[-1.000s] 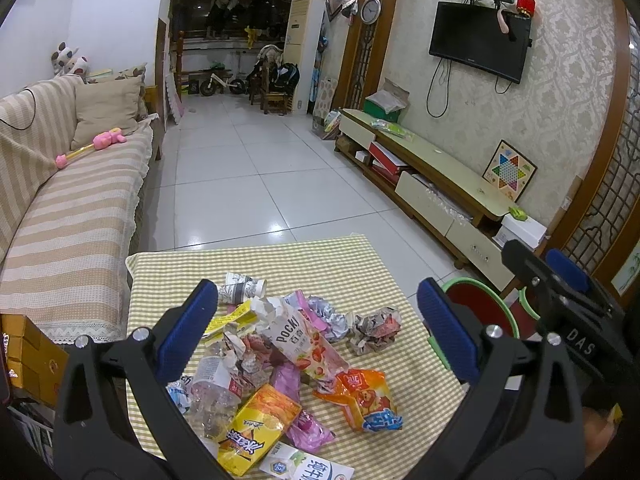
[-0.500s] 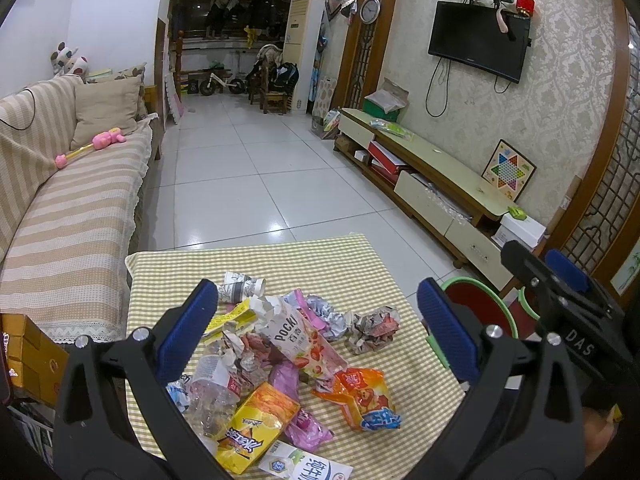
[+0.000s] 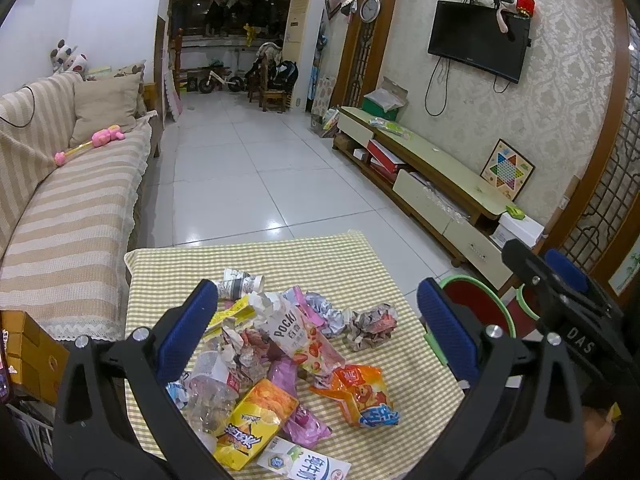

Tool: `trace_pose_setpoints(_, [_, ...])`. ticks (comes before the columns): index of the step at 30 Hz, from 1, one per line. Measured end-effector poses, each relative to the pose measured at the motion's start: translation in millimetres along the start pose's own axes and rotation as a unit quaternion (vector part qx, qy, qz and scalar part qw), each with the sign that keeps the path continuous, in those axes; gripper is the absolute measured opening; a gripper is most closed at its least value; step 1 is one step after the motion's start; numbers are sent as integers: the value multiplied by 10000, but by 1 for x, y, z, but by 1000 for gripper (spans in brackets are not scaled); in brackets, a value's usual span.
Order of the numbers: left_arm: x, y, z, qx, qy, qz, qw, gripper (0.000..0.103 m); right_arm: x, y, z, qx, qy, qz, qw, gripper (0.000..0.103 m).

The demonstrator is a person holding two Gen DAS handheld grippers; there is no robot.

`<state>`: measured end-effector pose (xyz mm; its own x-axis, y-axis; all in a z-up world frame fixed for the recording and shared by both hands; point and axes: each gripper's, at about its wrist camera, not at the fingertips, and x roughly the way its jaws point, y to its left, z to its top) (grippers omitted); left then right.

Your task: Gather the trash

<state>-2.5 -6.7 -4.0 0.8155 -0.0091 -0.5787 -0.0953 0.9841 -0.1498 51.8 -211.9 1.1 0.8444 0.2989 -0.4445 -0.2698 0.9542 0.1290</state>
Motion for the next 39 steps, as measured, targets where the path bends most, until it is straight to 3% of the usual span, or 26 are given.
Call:
trace_pose_setpoints(3, [-1,2,-2,46,50,46,10000,98,1,-1,-1,-22,67,13,10000,96])
trace_pose_setpoints(7, [-1,22,-9,2,202,214,9996,98,6,6,-13,-228,416,339,9983,96])
trace_pose_setpoints(12, [-3,64,-31,-148,597,580,9964,98,26,34,-55,-887,1424,727,9831,96])
trace_pose_setpoints(15, [0,95,-56,-401,755,735,9936,98,36,58,-94,-1252,2117,1331,9601,96])
trace_pose_setpoints(17, [-2,104,-65,-501,1220,852,9876,98,43,79,-126,-1456,2694,1832,9342,96])
trace_pose_setpoints(18, [-1,110,-72,-517,1249,900,9867,98,48,90,-145,-1551,3010,2109,9170,96])
trace_pose_setpoints(19, [-1,114,-78,-531,1315,912,9857,98,52,98,-158,-1624,3190,2205,9074,96])
trace_pose_setpoints(21, [2,117,-87,-561,1436,846,9844,98,59,110,-179,-1778,3496,2244,8921,95])
trace_pose_setpoints(23, [2,118,-95,-354,1411,808,9861,98,68,121,-200,-1945,3771,2258,8769,86])
trace_pose_setpoints(28, [10,111,-105,-62,1460,725,9866,98,90,135,-231,-2356,4192,2078,8518,77])
trace_pose_setpoints(30, [22,112,-110,-138,1592,630,9851,98,98,136,-239,-2279,4321,2090,8472,72])
trace_pose_setpoints(31, [27,114,-112,-204,1632,581,9847,98,100,135,-240,-2154,4385,2144,8458,64])
trace_pose_setpoints(39, [72,132,-110,-830,2002,212,9760,97,105,117,-231,-1580,4544,2328,8452,62])
